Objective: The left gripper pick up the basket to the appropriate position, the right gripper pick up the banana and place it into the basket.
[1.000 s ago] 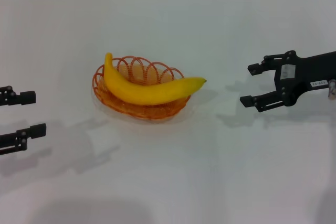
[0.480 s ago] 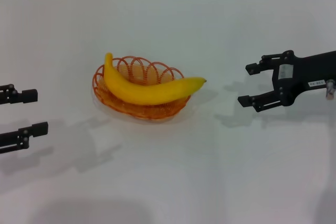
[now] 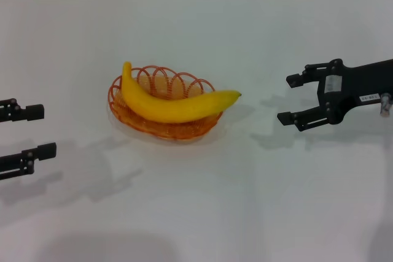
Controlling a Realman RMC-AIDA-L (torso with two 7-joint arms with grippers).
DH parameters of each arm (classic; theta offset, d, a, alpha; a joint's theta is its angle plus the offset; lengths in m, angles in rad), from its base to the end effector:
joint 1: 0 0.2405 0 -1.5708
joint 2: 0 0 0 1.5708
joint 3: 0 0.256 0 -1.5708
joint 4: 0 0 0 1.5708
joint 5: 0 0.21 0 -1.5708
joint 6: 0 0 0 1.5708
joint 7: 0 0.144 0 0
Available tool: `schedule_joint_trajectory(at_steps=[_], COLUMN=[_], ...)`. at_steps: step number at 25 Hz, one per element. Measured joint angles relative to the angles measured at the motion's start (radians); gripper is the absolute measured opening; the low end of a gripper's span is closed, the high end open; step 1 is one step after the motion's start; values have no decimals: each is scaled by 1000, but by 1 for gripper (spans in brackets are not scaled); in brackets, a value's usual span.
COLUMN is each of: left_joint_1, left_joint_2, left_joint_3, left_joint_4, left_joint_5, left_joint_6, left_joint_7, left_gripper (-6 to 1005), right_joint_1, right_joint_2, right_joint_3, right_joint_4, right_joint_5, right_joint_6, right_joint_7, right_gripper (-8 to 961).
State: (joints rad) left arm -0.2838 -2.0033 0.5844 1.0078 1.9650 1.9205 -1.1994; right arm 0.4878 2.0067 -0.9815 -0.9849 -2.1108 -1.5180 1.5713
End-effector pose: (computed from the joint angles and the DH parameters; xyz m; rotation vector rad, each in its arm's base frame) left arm -0.2989 0.2578 0.0982 -2.7173 -0.1978 -0.5911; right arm 0.2547 0.3449 0.0334 -2.8459 0.4162 0.1724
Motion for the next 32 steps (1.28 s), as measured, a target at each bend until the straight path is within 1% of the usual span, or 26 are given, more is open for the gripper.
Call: schedule_joint_trajectory(at_steps=[4, 7, 13, 18, 32], left_joint_1=[0, -2, -18, -47, -54], left_joint_2=[0, -1, -19, -25, -26], left_joint_3=[0, 0, 0, 0, 0], left_joint_4=[0, 0, 0, 0, 0], left_joint_5=[4, 33, 120, 197, 205], left_joint_6=[0, -14, -74, -90, -92], left_joint_7=[1, -11, -35, -72, -74], left_gripper=[662, 662, 662, 662, 662], right_joint_1=[0, 0, -1, -2, -3], right_joint_2=[0, 1, 1, 2, 3], right_joint_3=[0, 0, 0, 0, 0], right_joint_4=[1, 5, 8, 8, 8], right_joint_5=[0, -2, -20, -29, -29], right_joint_6=[1, 9, 19, 26, 26], right_joint_7=[-1, -2, 3, 5, 5], right_gripper=[880, 880, 879, 879, 879])
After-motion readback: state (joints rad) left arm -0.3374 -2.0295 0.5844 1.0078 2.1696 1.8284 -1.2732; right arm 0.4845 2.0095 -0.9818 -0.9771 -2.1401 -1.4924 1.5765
